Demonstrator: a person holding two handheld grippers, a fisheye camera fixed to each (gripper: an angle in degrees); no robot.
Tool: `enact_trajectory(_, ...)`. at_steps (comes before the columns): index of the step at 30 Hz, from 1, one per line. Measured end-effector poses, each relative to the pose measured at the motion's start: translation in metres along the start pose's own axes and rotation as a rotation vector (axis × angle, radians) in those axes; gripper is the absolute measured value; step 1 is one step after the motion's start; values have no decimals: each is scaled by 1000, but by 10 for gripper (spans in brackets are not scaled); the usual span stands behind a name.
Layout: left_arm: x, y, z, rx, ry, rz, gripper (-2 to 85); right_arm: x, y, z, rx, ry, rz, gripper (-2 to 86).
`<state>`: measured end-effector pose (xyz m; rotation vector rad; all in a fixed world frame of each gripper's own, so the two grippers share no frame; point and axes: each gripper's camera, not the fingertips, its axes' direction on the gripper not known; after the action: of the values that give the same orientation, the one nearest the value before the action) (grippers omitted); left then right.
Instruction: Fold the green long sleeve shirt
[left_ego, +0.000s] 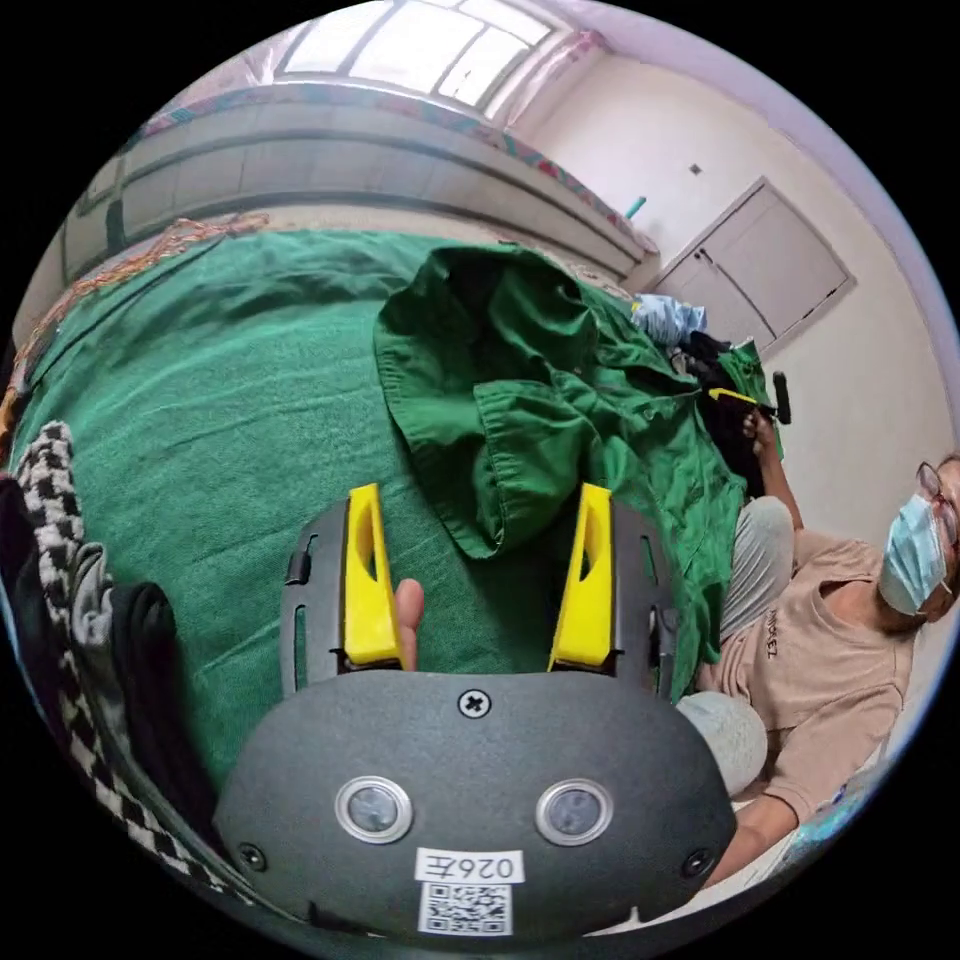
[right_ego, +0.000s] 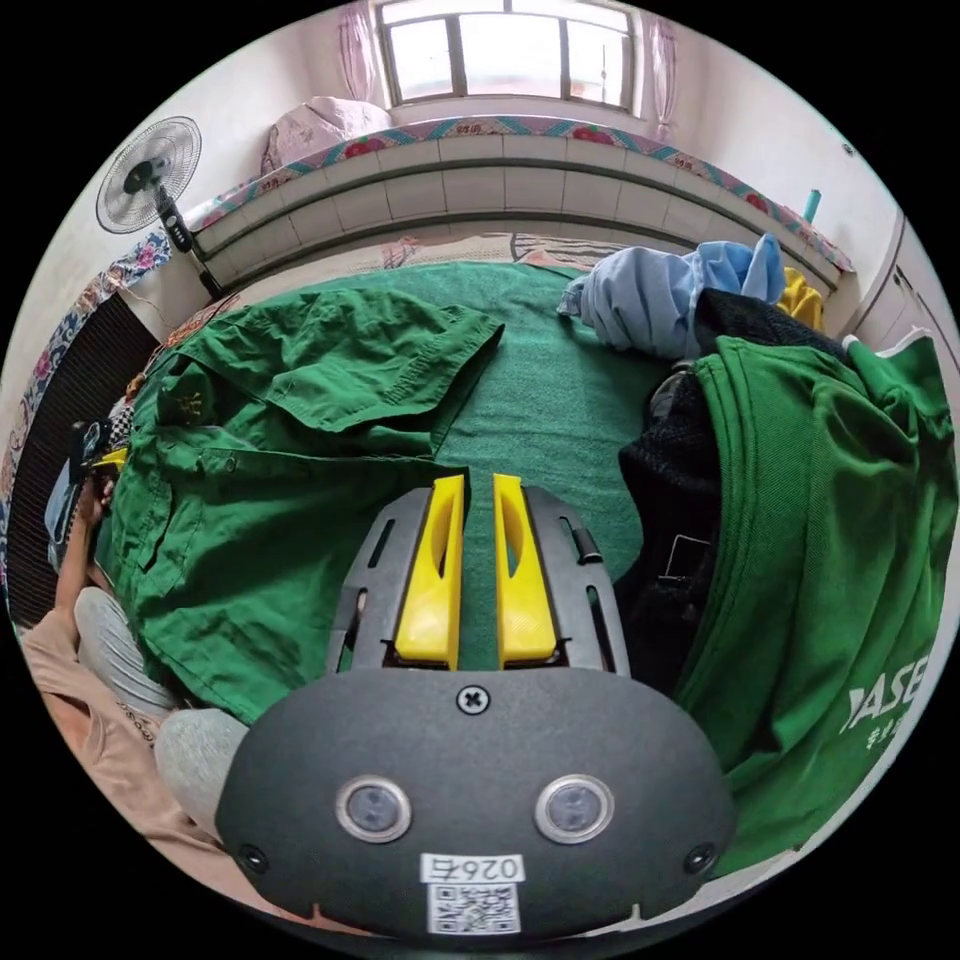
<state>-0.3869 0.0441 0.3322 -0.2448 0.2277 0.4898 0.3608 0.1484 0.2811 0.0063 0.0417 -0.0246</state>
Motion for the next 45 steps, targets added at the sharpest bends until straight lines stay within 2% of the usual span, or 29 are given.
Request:
enact_trajectory(1, 5, -12, 2, 4, -78, 71, 97, -6, 0, 3, 25, -82, -33, 15)
enact_trajectory(3, 4, -34, -11, 61, 81, 149, 33, -20, -3, 19, -3, -242, -100, 5)
enact_trajectory(4, 14, -41, -25, 108, 55, 237, 30, -28, -7, 41, -81, -289, -127, -2)
enact_trajectory(6, 22, -43, -27, 71, -51, 291, 39, -36, -10, 83, -237, -243, -145, -8)
enact_trajectory(7, 15, -40, -19, 20, -103, 252, 52, -34, -9, 98, -260, -227, -146, -10)
enact_trajectory(9, -9, -24, -2, -64, -159, 152, 52, -13, -11, 94, -235, -333, -63, -10)
enact_trajectory(11, -34, -1, 0, -27, -235, 26, 21, 6, -7, 78, -162, -295, 22, -10)
enact_trajectory(12, -44, 12, -5, 54, -231, -20, 4, 11, -3, 61, -96, -244, 50, -9)
enact_trajectory(14, -50, 25, -15, 264, -87, 3, -5, 7, 1, 31, 38, -199, 37, -9)
enact_trajectory(16, -55, 19, -8, 551, 126, 55, -8, -18, -5, -2, 218, -169, -45, -8)
enact_trajectory(17, -56, 13, -2, 608, 184, 71, -8, -27, -9, -6, 244, -170, -78, -7)
enact_trajectory(19, -63, -26, 33, 762, 481, 163, -8, -69, -32, -15, 274, -156, -201, -9)
enact_trajectory(21, -65, -58, 61, 822, 568, 162, -6, -104, -43, -19, 317, -72, -278, -8)
enact_trajectory(23, -58, -90, 86, 771, 382, 72, -2, -134, -52, -11, 332, 71, -355, -6)
enact_trajectory(24, -54, -116, 107, 663, 255, 29, 4, -150, -59, 3, 296, 145, -424, -4)
enact_trajectory(25, -53, -144, 133, 547, 206, 22, 36, -160, -65, 19, 244, 165, -481, 5)
enact_trajectory(26, -54, -157, 147, 493, 217, 21, 52, -164, -68, 28, 214, 162, -508, 9)
enact_trajectory(28, -71, -209, 209, 293, 377, -26, 218, -170, -87, 63, 53, 120, -575, 82)
enact_trajectory(31, -86, -257, 269, 204, 454, -102, 286, -161, -117, 100, -119, 11, -569, 133)
enact_trajectory(33, -94, -281, 293, 198, 456, -158, 282, -150, -133, 116, -183, 17, -542, 114)
enact_trajectory(34, -100, -294, 309, 184, 464, -201, 211, -142, -143, 122, -208, 28, -533, 94)
enact_trajectory(35, -104, -300, 317, 167, 472, -225, 176, -137, -148, 124, -222, 22, -521, 83)
enact_trajectory(36, -109, -308, 330, 160, 478, -272, 59, -125, -160, 124, -251, -20, -493, 45)
enact_trajectory(37, -109, -313, 333, 219, 473, -285, -1, -111, -171, 122, -263, -68, -463, 17)
enact_trajectory(39, -105, -318, 322, 343, 471, -251, -6, -90, -186, 111, -240, -141, -411, -4)
enact_trajectory(43, -84, -332, 259, 574, 399, -148, -6, -39, -232, 74, -82, -29, -224, -14)
enact_trajectory(45, -64, -339, 234, 591, 433, -42, 0, -19, -252, 49, 3, -39, -139, -14)
